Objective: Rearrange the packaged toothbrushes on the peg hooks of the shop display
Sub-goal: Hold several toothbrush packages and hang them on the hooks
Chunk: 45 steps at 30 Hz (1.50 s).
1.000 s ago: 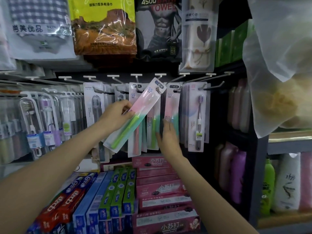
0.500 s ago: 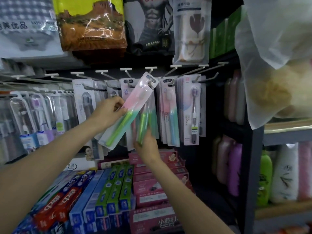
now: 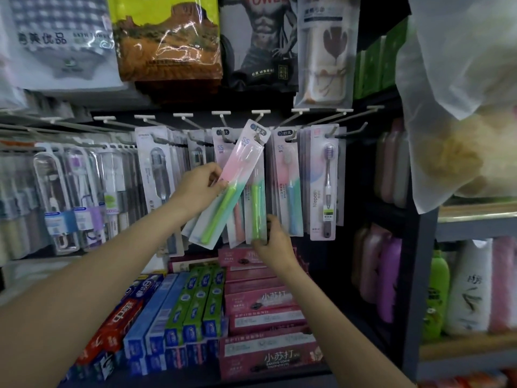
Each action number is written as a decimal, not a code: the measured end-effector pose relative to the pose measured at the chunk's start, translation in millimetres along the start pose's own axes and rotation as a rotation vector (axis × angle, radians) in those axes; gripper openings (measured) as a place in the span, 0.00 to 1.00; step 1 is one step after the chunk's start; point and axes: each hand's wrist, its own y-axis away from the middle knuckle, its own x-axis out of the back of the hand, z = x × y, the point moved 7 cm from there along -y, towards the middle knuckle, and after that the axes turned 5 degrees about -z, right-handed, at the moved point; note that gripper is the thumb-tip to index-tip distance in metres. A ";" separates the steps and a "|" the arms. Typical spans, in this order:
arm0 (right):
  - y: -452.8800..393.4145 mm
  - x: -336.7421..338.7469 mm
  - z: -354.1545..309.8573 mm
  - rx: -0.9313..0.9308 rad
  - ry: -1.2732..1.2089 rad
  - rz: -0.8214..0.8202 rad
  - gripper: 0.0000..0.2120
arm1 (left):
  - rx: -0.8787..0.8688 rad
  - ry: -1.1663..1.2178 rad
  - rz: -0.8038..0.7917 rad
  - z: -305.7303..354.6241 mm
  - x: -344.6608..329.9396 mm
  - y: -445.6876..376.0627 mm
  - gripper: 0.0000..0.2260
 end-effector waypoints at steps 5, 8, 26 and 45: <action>-14.1 0.5 -11.2 -0.015 -0.004 -0.016 0.31 | 0.008 0.005 -0.006 -3.2 -0.8 -1.5 0.02; -10.8 5.5 -21.0 0.000 -0.196 0.184 0.28 | 0.015 0.050 -0.091 -1.8 -2.1 2.9 0.03; 5.4 0.3 -83.1 0.735 0.875 0.304 0.29 | 0.413 0.282 0.097 -37.8 -51.4 5.4 0.20; -19.3 -22.1 -60.6 0.271 0.399 -0.031 0.23 | 0.312 -0.178 -0.064 -28.3 23.0 20.1 0.16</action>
